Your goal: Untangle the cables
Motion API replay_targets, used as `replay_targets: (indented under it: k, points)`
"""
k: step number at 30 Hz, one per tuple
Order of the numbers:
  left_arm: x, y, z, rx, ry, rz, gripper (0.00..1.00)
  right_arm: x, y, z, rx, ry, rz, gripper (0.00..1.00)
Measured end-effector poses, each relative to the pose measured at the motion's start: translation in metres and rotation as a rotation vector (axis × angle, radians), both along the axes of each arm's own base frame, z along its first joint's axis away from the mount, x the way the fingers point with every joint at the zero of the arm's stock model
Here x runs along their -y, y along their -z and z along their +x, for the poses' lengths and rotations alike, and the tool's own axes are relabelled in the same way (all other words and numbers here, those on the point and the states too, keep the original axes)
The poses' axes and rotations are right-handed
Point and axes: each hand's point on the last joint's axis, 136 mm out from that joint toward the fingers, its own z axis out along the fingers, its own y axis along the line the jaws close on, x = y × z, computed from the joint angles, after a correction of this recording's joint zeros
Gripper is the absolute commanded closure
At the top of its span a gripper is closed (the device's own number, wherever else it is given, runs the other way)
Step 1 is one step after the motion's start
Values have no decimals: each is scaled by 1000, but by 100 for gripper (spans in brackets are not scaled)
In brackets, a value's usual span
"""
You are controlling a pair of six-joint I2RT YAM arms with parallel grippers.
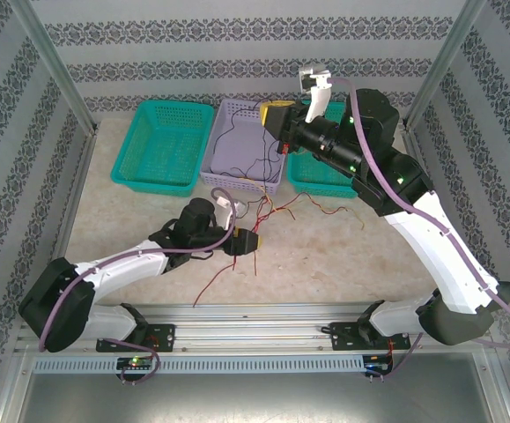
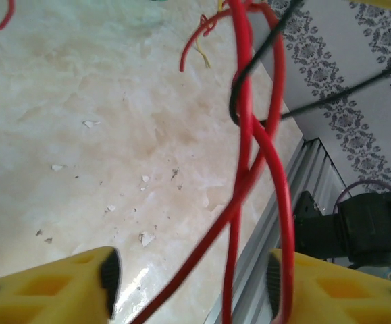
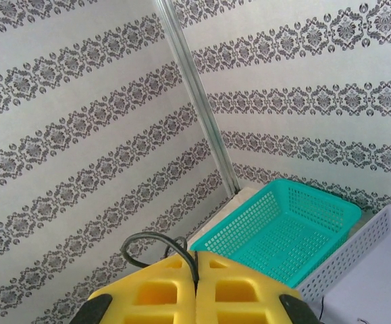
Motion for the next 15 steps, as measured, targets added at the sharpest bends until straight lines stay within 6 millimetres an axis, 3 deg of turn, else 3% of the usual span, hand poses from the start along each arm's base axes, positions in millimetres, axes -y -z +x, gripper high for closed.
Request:
replay_targets:
  k: [3, 6, 10, 15]
  points:
    - [-1, 1, 3, 9, -13, 9, 71, 0, 0, 0, 0, 1, 0, 100]
    - [-3, -2, 6, 33, -23, 18, 98, 5, -2, 1, 13, 27, -5, 100]
    - [-12, -24, 10, 86, -65, 44, 100, 27, -8, -3, 55, 105, -14, 100]
    - [-32, -65, 15, 136, -145, 91, 100, 80, -34, -15, 152, 260, 3, 100]
